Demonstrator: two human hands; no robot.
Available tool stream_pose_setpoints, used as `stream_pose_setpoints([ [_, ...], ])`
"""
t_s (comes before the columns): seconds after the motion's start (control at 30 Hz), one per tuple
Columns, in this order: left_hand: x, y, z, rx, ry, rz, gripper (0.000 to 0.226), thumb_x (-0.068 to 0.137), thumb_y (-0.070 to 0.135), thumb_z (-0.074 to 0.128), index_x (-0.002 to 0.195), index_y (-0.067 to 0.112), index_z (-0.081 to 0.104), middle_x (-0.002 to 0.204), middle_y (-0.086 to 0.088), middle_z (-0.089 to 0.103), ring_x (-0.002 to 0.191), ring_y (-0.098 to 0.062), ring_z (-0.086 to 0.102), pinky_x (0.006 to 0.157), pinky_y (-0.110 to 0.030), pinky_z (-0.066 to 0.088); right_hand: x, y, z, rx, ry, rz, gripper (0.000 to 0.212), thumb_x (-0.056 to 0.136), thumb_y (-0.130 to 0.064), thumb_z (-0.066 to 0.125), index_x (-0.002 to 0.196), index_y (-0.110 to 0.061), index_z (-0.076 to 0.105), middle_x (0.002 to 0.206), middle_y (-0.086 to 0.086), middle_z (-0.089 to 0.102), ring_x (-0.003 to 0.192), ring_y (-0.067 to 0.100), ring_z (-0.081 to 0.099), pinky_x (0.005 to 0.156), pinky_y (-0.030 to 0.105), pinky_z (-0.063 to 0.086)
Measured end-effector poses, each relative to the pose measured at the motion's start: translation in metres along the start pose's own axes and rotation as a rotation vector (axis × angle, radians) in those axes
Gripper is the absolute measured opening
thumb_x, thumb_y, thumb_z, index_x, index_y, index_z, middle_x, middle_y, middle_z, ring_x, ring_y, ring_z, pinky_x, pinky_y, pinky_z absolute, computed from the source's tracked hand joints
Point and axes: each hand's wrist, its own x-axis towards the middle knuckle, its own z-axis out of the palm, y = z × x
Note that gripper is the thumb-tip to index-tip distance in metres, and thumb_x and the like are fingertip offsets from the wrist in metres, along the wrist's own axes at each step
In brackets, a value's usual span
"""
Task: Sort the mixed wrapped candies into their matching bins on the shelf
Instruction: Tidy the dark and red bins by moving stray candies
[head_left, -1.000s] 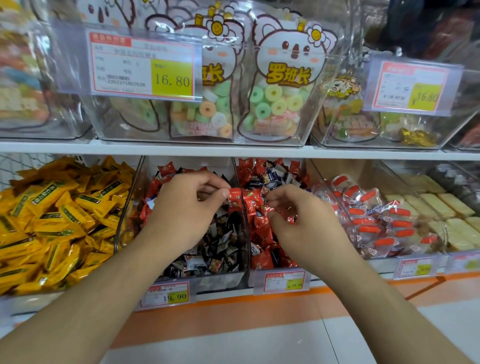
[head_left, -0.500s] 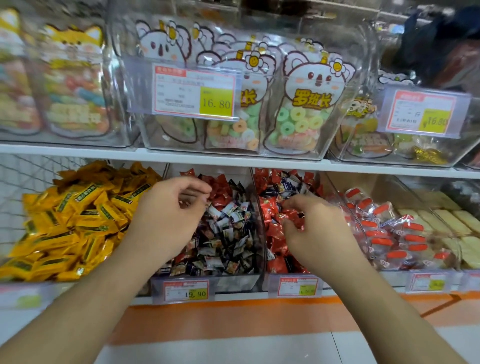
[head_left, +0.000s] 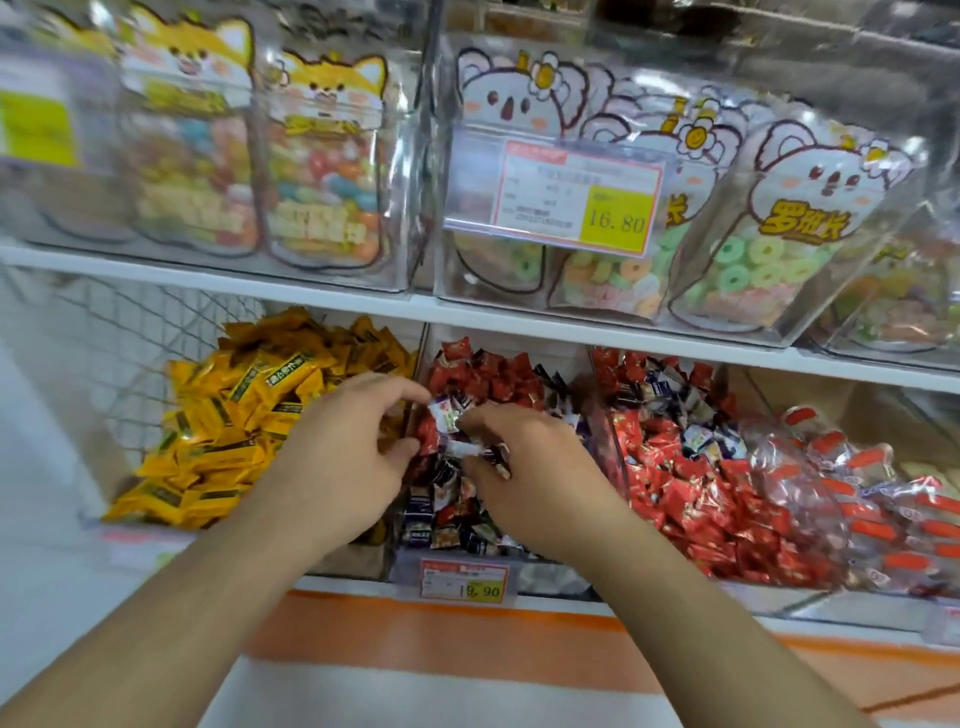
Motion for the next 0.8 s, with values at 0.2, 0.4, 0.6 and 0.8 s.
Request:
stream_pose_setpoints([
  [0.2,0.005,-0.007,-0.002,-0.039,-0.041,-0.004,0.035,0.095,0.023,0.072,0.125,0.038,0.062,0.123,0.023,0.049,0.096,0.007,0.052,0.080,-0.011,0.040,0.011,0.010,0.026,-0.117,-0.087,-0.086,0.025,0.090,-0.038,0.075,0.114,-0.032,0.073,0.112,-0.012,0.066,0.104,0.010,0.058,0.087,0.036,0.057],
  [0.4,0.010,-0.009,-0.002,-0.037,-0.077,-0.006,0.034,0.097,0.024,0.069,0.126,0.041,0.060,0.114,0.023,0.045,0.087,0.005,0.049,0.066,-0.007,0.032,0.011,0.035,0.015,-0.314,0.105,0.061,0.016,0.091,-0.027,0.075,0.106,-0.024,0.076,0.102,-0.002,0.067,0.098,0.020,0.063,0.079,0.036,0.057],
  [0.6,0.010,-0.012,-0.001,-0.055,-0.090,0.020,0.030,0.097,0.022,0.069,0.121,0.039,0.063,0.134,0.019,0.050,0.115,-0.006,0.055,0.088,-0.021,0.043,0.011,0.019,0.014,-0.111,0.079,-0.019,0.017,0.088,-0.015,0.078,0.102,-0.025,0.076,0.104,-0.010,0.066,0.102,0.012,0.059,0.086,0.026,0.050],
  [0.8,0.010,-0.014,0.002,-0.044,-0.073,0.033,0.026,0.096,0.021,0.069,0.117,0.037,0.064,0.134,0.019,0.051,0.119,-0.008,0.055,0.093,-0.024,0.047,0.008,0.015,0.025,-0.189,-0.126,-0.016,0.022,0.086,-0.034,0.081,0.106,-0.027,0.077,0.099,-0.011,0.058,0.094,0.006,0.049,0.074,0.008,0.036],
])
